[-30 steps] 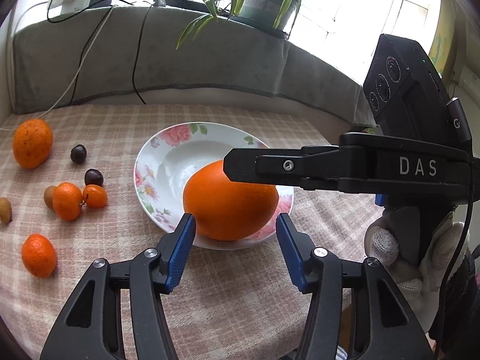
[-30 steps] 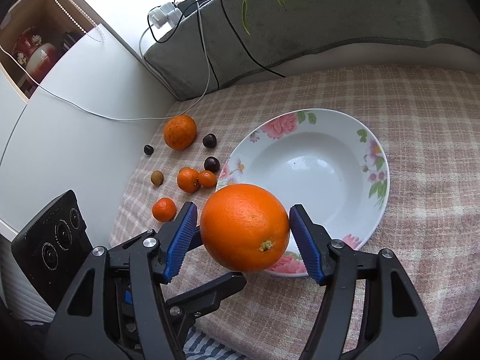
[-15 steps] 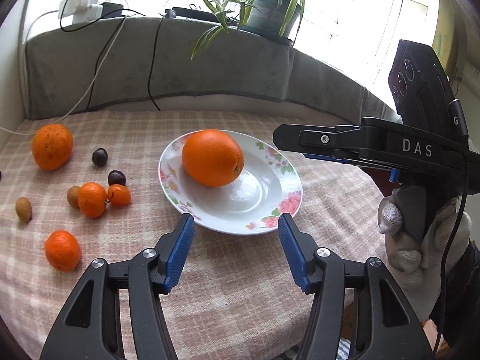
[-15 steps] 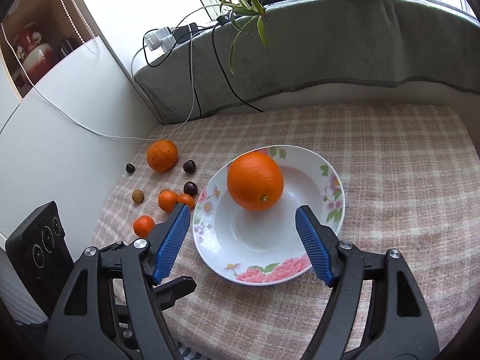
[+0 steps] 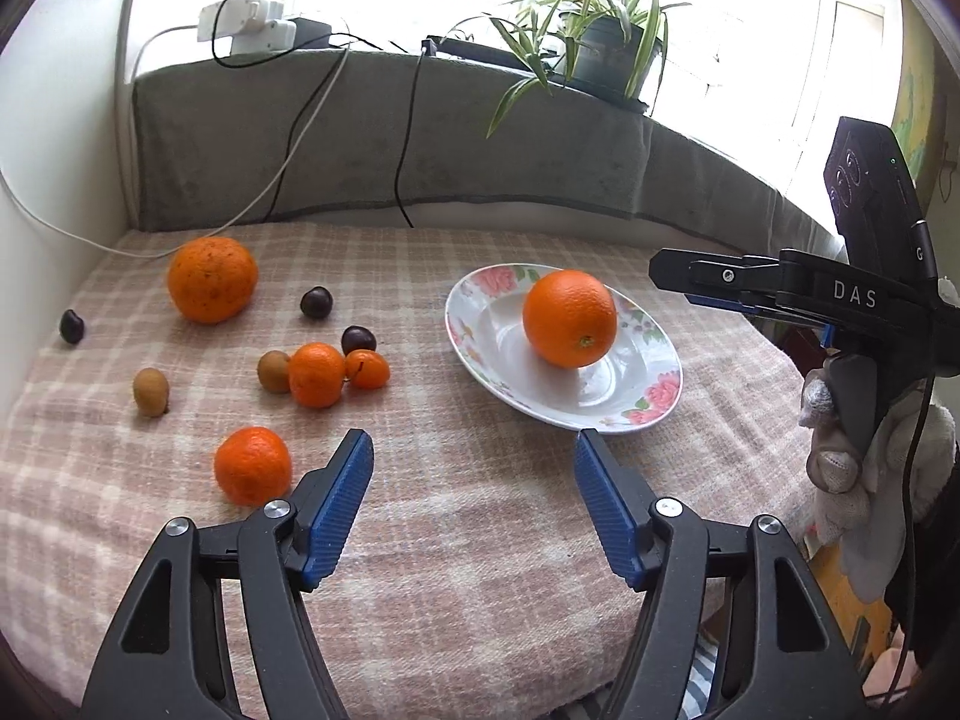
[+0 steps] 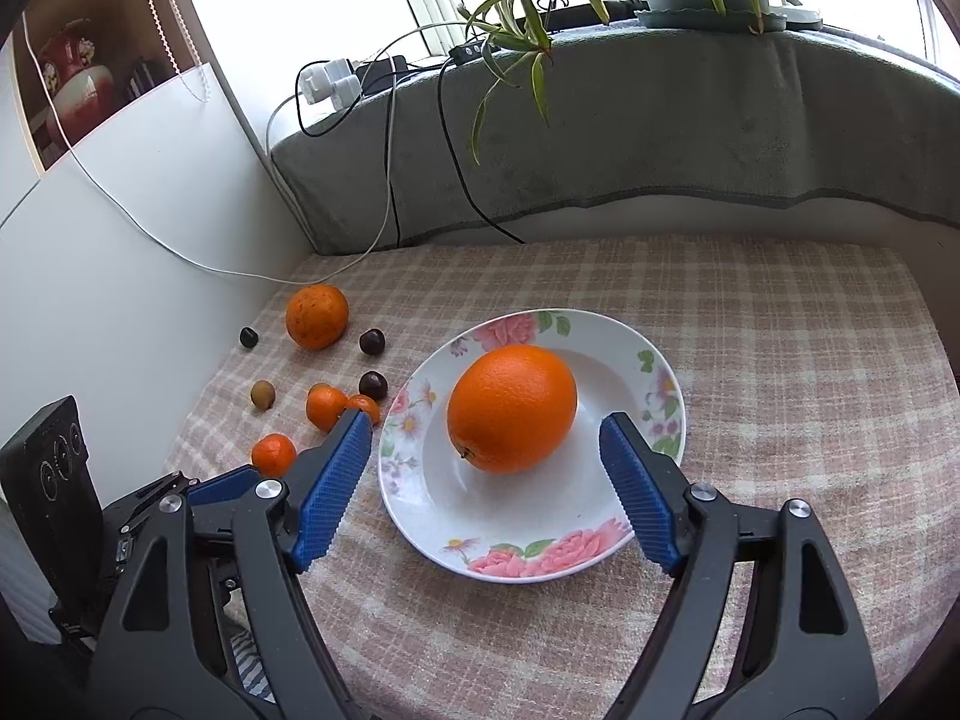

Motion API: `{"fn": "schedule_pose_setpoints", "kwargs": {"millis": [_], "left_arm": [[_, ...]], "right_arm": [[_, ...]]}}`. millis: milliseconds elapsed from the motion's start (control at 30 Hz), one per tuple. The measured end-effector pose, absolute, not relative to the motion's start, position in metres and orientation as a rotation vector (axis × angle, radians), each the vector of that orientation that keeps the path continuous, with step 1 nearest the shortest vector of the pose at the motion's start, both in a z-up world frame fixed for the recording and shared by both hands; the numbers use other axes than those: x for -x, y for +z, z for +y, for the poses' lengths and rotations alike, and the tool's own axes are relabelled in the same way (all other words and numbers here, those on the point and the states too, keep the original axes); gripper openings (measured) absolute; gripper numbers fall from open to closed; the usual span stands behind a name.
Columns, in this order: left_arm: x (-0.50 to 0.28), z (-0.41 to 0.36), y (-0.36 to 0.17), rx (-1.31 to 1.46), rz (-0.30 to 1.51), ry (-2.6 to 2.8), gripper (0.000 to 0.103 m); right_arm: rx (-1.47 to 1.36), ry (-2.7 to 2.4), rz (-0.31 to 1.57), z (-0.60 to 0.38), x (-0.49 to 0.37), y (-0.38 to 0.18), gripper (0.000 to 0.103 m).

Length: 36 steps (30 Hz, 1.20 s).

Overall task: Organize fruits
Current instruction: 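Withdraw the right gripper from the plate toward the tangerines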

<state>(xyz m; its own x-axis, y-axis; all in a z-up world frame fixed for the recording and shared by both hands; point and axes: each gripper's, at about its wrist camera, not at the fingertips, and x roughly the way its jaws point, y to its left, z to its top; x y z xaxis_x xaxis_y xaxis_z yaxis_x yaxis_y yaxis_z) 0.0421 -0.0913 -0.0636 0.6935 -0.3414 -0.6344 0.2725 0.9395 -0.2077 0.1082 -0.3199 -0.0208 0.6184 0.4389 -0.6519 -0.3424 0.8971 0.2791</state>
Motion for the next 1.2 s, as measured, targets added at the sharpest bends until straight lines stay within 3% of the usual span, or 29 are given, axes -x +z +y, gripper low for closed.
{"fn": "schedule_pose_setpoints", "kwargs": {"millis": [900,1200], "left_arm": [[-0.025,-0.006,-0.078,0.175,0.739,-0.165,0.070],[-0.030,-0.003,-0.087,0.201,0.760,-0.173,0.069]], "right_arm": [[0.112,0.649,0.811,-0.225,-0.120,-0.020,0.081],[0.198,0.710,0.847,-0.189,-0.129,-0.033,0.066]]}}
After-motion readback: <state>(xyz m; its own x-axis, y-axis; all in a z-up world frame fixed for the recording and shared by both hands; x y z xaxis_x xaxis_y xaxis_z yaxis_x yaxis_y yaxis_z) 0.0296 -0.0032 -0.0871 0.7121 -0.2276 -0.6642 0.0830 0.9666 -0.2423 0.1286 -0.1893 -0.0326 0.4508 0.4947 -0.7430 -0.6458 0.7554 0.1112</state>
